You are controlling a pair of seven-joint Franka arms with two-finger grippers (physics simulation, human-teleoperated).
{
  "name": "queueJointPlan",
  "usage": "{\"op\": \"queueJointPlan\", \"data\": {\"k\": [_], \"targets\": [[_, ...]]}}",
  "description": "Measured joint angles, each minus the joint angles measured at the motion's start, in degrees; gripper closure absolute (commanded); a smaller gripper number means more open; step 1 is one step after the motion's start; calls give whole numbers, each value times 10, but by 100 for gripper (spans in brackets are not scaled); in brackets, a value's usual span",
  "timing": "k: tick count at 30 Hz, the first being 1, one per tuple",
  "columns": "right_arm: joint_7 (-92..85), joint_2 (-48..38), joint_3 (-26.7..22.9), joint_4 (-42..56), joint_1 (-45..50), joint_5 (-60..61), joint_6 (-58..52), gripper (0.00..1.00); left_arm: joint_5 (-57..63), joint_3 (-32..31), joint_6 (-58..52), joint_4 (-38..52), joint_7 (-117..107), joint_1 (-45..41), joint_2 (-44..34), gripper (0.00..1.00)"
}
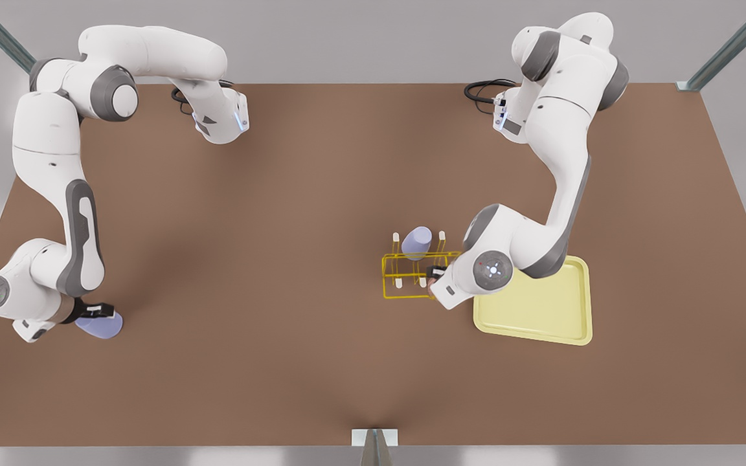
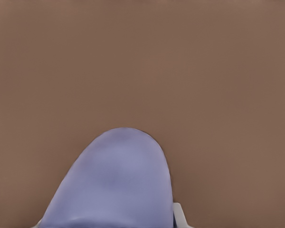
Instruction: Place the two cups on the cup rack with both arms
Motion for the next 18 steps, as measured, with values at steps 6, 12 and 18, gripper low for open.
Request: {"op": "queueJointPlan", "data": {"k": [6, 12, 18], "targets": [[1, -14, 69, 7, 0, 22, -18, 26, 6, 2, -106, 150, -20, 129, -55, 0], [3, -15, 166, 23, 6, 41, -31, 26, 17, 99, -200, -13, 15, 128, -231, 0], [5, -12, 233, 25, 10, 69, -44, 26, 4, 107, -203, -46, 60, 92, -247, 0]]}}
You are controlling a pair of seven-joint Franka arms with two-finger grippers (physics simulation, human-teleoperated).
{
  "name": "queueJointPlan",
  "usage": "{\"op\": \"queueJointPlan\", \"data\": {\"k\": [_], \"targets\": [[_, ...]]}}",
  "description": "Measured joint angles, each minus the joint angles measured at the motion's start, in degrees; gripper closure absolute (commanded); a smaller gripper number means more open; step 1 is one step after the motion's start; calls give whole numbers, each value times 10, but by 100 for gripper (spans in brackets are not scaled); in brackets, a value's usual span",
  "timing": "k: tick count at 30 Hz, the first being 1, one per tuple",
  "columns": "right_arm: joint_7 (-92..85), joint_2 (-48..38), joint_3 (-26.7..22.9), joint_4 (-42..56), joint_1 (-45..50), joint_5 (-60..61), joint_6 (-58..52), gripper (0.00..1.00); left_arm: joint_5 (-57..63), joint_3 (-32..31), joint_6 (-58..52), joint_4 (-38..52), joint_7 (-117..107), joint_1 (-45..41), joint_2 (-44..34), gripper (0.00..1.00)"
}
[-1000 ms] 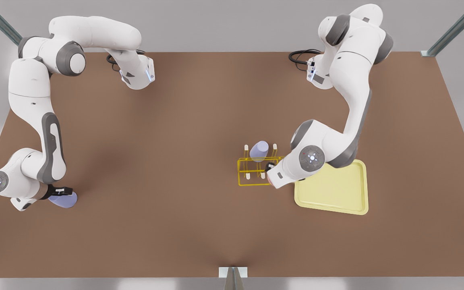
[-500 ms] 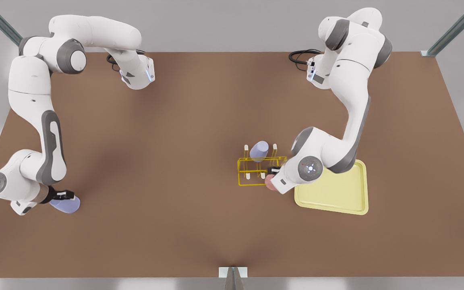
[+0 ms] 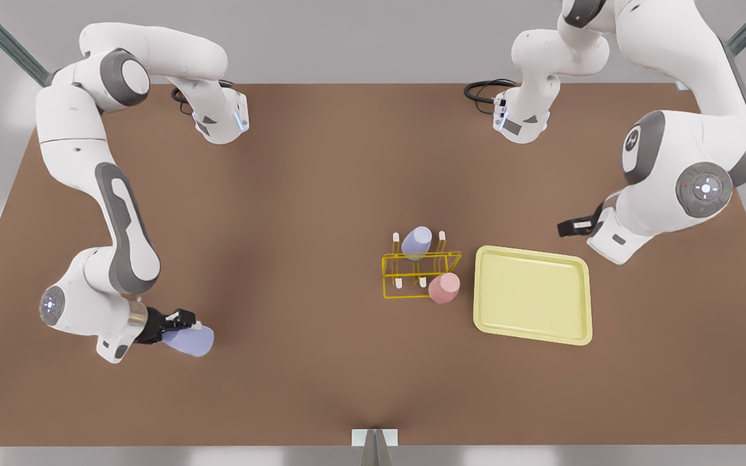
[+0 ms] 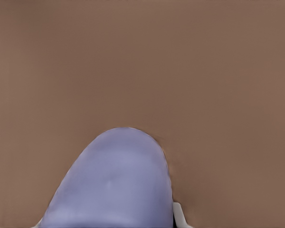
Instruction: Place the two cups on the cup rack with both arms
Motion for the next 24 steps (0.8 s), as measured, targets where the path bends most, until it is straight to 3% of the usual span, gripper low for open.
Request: {"op": "queueJointPlan", "data": {"k": [6, 13, 24], "targets": [[2, 20, 37, 20, 51, 77, -2, 26, -3, -4, 0, 5, 32, 5, 1, 0], [5, 54, 38, 94, 160, 164, 5, 26, -4, -4, -8, 5, 58, 7, 2, 0], [8, 71, 38, 124, 263, 262, 28, 26, -10, -4, -10, 5, 82, 5, 2, 0]]}}
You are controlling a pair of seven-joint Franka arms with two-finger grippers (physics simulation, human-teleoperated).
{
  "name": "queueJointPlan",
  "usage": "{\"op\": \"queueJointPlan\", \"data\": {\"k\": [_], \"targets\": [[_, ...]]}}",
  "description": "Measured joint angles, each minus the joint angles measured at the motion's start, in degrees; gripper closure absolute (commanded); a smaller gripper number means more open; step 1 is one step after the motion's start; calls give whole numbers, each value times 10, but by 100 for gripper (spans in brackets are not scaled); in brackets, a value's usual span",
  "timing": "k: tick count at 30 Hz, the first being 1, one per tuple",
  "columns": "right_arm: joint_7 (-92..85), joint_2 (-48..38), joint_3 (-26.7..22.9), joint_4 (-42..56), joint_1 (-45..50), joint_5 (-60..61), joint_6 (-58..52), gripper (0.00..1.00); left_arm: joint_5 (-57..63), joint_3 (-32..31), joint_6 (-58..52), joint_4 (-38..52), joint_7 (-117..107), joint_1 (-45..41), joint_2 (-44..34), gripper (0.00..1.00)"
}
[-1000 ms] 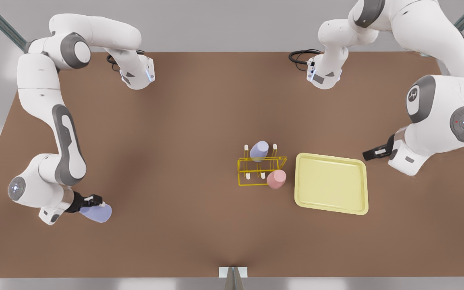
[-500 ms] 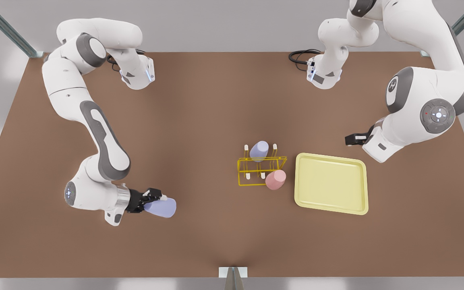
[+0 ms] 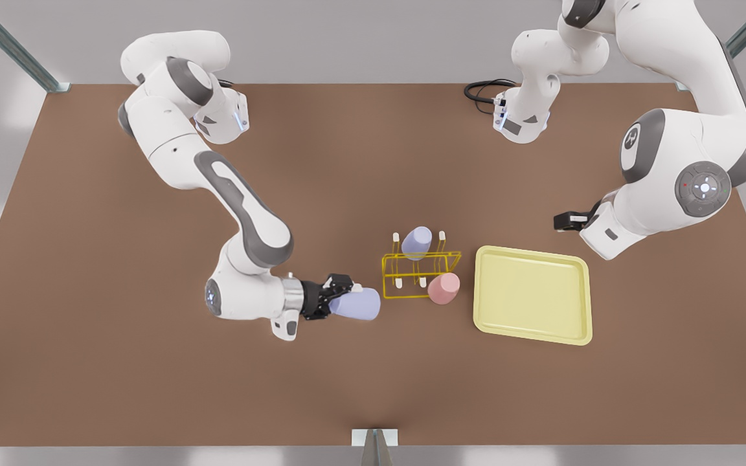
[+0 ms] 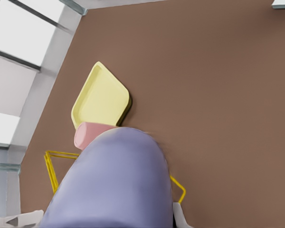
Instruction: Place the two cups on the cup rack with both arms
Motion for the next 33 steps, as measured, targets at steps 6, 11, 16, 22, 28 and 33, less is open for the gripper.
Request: {"op": "queueJointPlan", "data": {"k": [6, 11, 16, 22, 28, 33], "targets": [[1, 18, 0, 1, 36, 16, 19, 25, -1, 0, 0, 0, 8, -2, 0, 0], [2, 24, 0, 0, 50, 19, 28, 26, -1, 0, 0, 0, 12, -2, 3, 0], [3, 31, -1, -1, 67, 20, 33, 26, -2, 0, 0, 0, 15, -2, 4, 0], [6, 31, -3, -5, 72, 13, 36, 0, -2, 0, 0, 0, 18, -3, 4, 0], [26, 35, -4, -4, 78, -3, 40, 0, -2, 0, 0, 0, 20, -3, 4, 0], [73, 41, -6, -5, 90, 0, 38, 0, -2, 0, 0, 0, 21, -3, 4, 0]]}}
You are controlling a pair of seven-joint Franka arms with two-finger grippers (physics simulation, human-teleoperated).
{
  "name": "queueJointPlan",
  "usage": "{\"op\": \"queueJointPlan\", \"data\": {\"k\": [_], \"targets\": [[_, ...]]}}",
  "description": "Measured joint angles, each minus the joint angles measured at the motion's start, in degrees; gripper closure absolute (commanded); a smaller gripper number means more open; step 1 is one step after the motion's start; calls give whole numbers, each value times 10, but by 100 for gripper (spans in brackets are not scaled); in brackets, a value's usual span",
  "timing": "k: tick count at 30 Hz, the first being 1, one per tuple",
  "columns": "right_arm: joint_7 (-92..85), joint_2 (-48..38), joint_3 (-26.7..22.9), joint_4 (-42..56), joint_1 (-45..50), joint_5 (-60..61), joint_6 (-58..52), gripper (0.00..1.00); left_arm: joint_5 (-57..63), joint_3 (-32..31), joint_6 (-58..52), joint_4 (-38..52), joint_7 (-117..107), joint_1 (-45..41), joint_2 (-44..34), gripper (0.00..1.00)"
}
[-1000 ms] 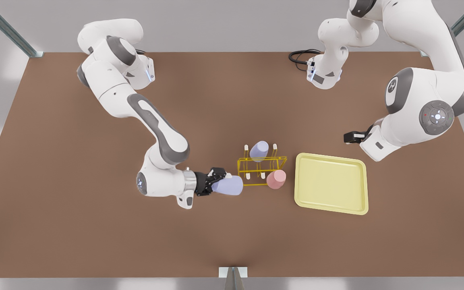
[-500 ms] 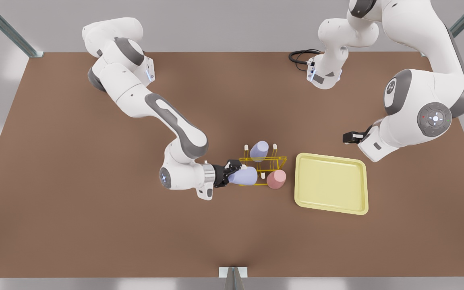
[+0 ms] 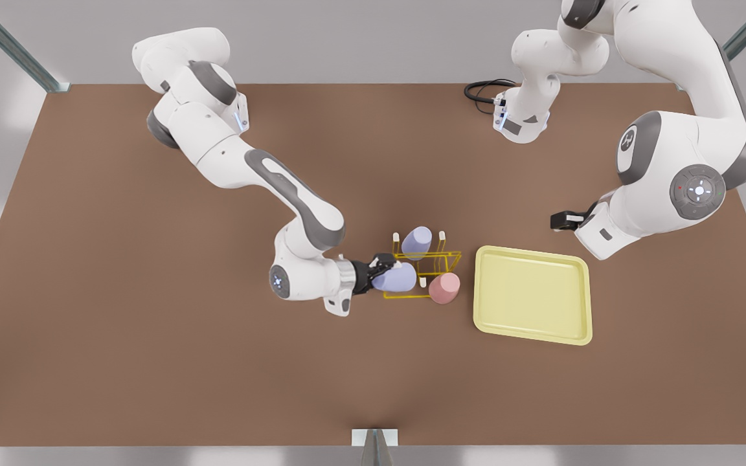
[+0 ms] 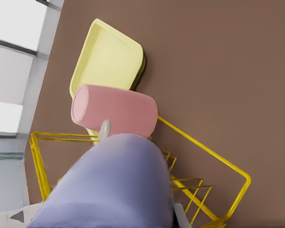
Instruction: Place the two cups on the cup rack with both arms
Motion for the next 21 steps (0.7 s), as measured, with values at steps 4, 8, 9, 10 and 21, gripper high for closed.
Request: {"op": "queueJointPlan", "data": {"k": [4, 8, 9, 10, 21], "targets": [[22, 1, -1, 3, -2, 12, -3, 0, 0, 0, 0, 0, 1, -1, 0, 0], [39, 1, 1, 19, -4, 19, -10, 0, 1, 0, 0, 0, 1, -1, 0, 0], [43, -1, 2, 27, -6, 20, -14, 0, 1, 0, 0, 0, 2, -1, 0, 0], [47, -3, 2, 36, -12, 21, -20, 0, 1, 0, 0, 0, 2, -1, 0, 0], [83, -325, -124, 18, -225, -414, -346, 0, -3, 0, 0, 3, 4, 8, 0, 0]]}}
